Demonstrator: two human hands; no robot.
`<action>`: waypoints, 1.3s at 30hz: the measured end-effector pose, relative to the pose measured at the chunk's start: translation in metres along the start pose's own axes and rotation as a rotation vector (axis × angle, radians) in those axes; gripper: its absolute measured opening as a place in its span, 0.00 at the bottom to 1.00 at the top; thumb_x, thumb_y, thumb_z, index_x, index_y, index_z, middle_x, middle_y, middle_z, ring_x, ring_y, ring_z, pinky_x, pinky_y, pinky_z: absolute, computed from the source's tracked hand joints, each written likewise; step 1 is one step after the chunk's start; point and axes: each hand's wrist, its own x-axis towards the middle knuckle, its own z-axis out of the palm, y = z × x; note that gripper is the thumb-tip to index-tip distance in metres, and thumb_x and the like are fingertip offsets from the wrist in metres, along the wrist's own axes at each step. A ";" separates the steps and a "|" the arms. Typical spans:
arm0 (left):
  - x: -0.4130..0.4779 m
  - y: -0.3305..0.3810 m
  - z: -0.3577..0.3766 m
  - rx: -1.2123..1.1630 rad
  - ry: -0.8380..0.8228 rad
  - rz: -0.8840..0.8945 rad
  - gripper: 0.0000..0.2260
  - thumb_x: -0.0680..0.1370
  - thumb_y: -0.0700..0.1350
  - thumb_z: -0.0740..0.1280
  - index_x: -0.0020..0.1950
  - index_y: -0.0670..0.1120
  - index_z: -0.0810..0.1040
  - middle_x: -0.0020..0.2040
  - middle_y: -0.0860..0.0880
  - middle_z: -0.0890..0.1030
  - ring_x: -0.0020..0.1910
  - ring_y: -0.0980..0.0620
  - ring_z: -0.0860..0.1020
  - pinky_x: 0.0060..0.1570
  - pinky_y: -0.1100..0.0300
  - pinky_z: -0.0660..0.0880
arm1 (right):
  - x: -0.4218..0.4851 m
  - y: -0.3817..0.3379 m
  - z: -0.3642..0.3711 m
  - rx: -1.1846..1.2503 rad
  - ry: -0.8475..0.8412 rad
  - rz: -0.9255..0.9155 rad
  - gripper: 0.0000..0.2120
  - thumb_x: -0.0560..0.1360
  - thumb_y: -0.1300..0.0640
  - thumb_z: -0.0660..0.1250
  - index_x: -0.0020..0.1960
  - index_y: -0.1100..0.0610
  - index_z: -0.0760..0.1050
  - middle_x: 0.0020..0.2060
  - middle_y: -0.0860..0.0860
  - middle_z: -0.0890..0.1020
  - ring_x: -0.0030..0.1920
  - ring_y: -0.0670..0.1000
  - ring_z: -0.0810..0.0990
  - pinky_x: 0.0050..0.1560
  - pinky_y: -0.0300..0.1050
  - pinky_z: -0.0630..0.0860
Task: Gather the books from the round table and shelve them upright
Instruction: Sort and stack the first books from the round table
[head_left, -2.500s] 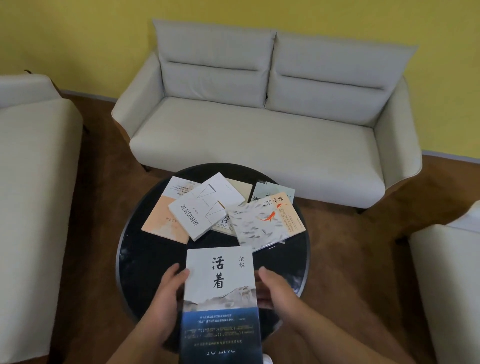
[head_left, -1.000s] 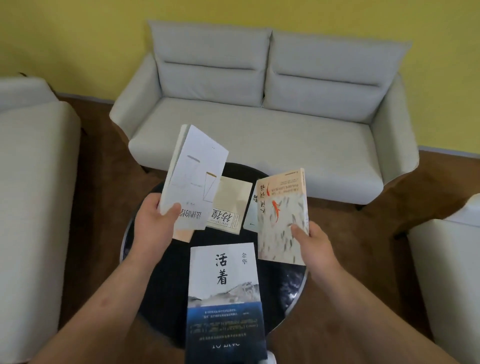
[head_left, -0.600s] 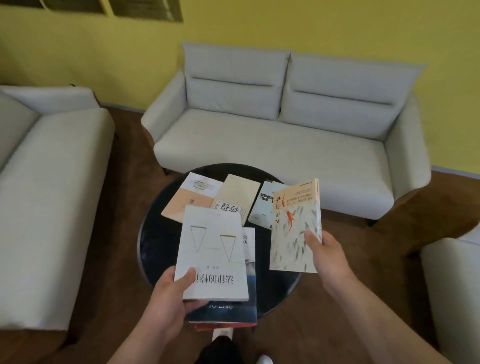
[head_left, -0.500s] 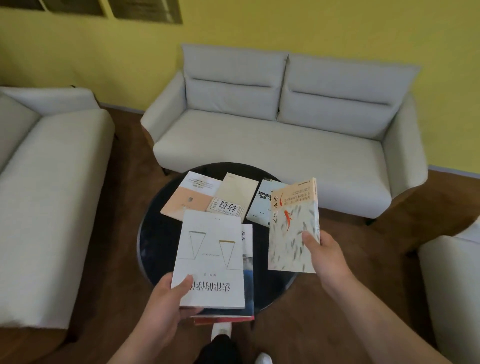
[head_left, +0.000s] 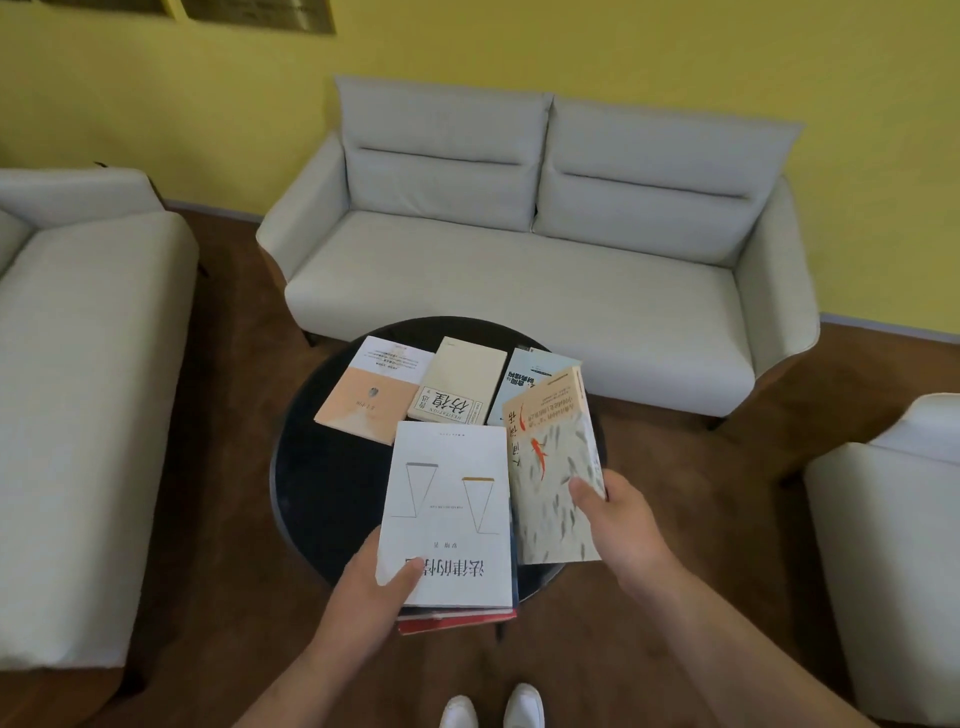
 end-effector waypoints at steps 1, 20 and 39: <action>0.000 -0.001 0.002 -0.018 -0.007 -0.011 0.19 0.79 0.55 0.67 0.66 0.61 0.64 0.60 0.64 0.75 0.54 0.61 0.77 0.39 0.72 0.74 | -0.001 0.000 0.003 -0.029 -0.011 0.008 0.08 0.84 0.52 0.60 0.61 0.52 0.73 0.57 0.50 0.81 0.54 0.51 0.82 0.39 0.40 0.80; 0.000 0.167 -0.065 0.434 0.011 0.760 0.18 0.72 0.60 0.67 0.58 0.53 0.80 0.57 0.58 0.81 0.57 0.51 0.77 0.61 0.55 0.74 | -0.081 -0.161 -0.020 -0.823 0.080 -0.885 0.11 0.74 0.57 0.73 0.55 0.47 0.82 0.47 0.40 0.83 0.46 0.43 0.78 0.46 0.36 0.74; 0.022 0.062 -0.031 0.375 0.056 0.028 0.13 0.81 0.58 0.60 0.58 0.51 0.73 0.51 0.51 0.77 0.42 0.55 0.79 0.34 0.61 0.74 | -0.005 -0.028 0.069 -0.254 -0.197 -0.068 0.04 0.82 0.51 0.63 0.54 0.44 0.76 0.46 0.44 0.86 0.43 0.43 0.86 0.39 0.35 0.79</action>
